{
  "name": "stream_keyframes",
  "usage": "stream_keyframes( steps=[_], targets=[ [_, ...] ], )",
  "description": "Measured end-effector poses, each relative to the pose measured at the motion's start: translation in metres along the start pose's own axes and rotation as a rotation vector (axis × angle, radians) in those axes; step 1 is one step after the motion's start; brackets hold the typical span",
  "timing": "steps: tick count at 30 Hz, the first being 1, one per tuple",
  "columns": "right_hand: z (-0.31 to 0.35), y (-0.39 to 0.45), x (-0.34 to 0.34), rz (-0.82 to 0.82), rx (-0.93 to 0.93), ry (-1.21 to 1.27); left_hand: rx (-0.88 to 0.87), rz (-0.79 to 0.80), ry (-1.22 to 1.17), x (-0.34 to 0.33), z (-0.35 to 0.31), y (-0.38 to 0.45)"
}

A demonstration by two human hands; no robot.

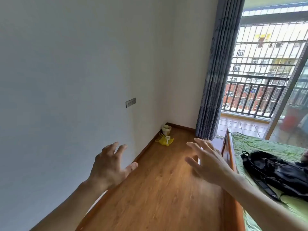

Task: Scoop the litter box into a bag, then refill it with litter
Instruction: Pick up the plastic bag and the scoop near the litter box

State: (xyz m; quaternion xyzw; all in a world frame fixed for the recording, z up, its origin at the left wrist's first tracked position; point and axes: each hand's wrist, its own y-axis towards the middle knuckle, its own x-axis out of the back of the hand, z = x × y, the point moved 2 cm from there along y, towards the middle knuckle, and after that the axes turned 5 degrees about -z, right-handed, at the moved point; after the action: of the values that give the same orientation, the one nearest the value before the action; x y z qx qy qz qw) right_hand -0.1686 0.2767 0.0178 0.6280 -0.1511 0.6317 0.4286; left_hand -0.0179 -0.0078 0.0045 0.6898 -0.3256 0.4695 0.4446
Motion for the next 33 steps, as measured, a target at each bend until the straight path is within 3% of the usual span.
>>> stream_keyframes(
  steps=[17,33],
  targets=[
    [-0.154,0.169,-0.064,0.046,-0.162,0.064,-0.067,0.109,-0.055,-0.123,-0.05,0.237],
    [-0.222,0.405,-0.142,0.092,-0.278,-0.055,-0.141,0.195,-0.231,-0.245,-0.043,0.528]
  ],
)
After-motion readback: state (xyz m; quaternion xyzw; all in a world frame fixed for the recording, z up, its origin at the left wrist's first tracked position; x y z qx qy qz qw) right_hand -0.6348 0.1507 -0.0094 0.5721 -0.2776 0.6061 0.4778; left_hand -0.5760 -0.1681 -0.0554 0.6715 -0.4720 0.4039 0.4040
